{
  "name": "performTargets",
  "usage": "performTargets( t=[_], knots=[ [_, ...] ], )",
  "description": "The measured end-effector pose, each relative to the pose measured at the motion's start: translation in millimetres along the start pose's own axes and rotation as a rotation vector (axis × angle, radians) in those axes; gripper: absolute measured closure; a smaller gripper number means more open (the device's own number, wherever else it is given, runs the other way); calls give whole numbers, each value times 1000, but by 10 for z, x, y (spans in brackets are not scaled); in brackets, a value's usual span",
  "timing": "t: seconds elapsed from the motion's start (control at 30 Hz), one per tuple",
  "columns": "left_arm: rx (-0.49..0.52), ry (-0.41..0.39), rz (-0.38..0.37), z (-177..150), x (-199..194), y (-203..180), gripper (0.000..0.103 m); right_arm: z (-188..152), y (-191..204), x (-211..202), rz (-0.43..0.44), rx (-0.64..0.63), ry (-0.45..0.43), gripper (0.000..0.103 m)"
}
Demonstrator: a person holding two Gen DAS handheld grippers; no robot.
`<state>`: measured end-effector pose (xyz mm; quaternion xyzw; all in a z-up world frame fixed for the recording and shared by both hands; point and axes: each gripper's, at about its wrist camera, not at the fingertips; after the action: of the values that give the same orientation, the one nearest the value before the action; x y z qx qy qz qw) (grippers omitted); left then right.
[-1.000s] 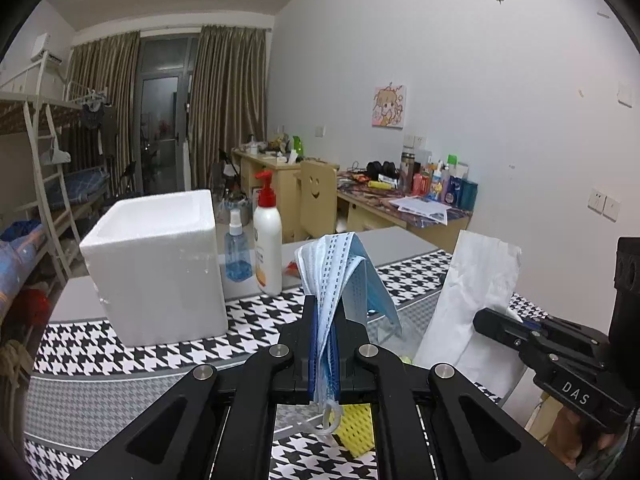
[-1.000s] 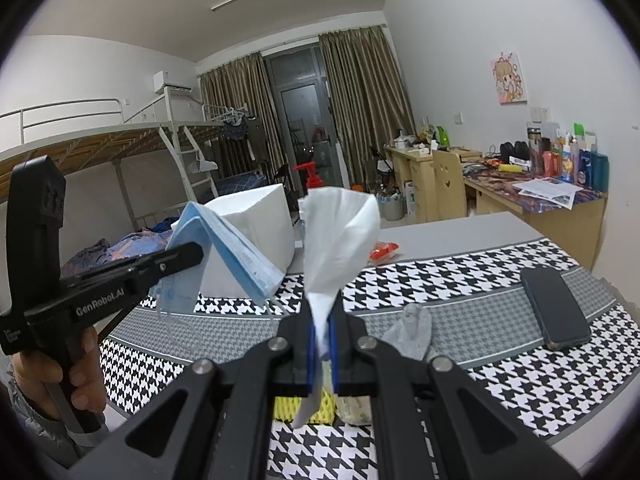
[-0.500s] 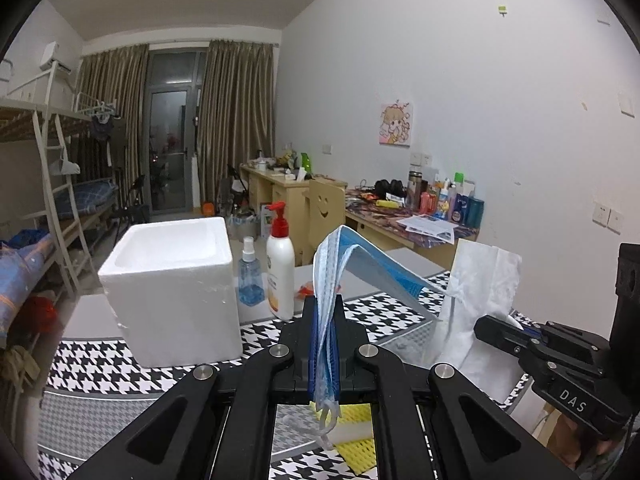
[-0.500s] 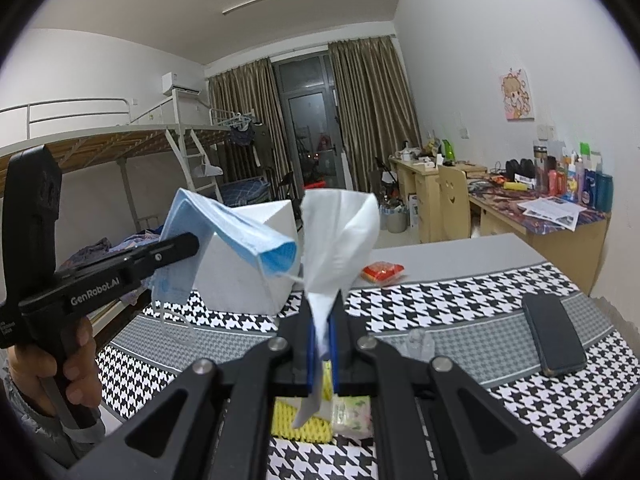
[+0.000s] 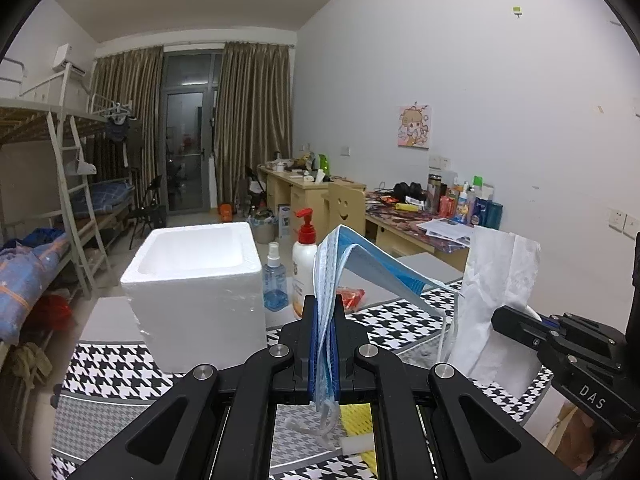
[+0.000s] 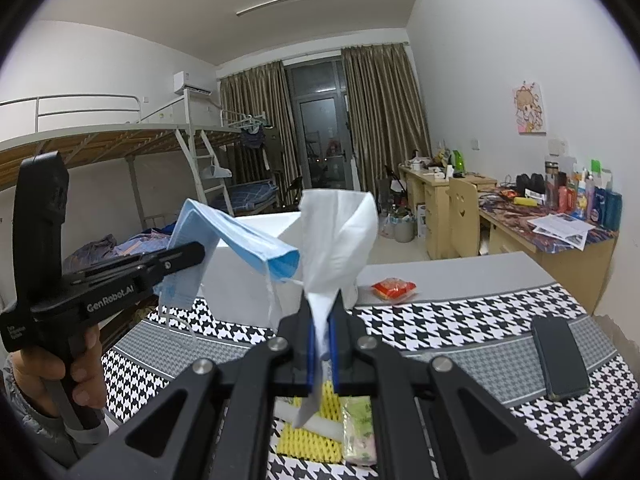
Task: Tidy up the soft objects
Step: 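Carry the mask and tissue with both grippers toward the white foam box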
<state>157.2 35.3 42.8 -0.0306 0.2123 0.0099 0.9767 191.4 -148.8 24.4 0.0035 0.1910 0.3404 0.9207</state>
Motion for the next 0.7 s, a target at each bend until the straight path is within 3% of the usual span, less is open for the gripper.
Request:
performTargets(
  t=[0.7],
  knots=[
    [-24,-41,127,184,28,394,97,234,123,309,36,-53,-10,94]
  ],
)
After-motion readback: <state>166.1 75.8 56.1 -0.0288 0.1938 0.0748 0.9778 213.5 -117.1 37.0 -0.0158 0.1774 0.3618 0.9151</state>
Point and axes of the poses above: each gripper's, at about its wrist camera, not at the fingertips, and x roughly the way its jaws point, y to its left, z to its top, and after that the axes turned 4 degrees about y, right-handed
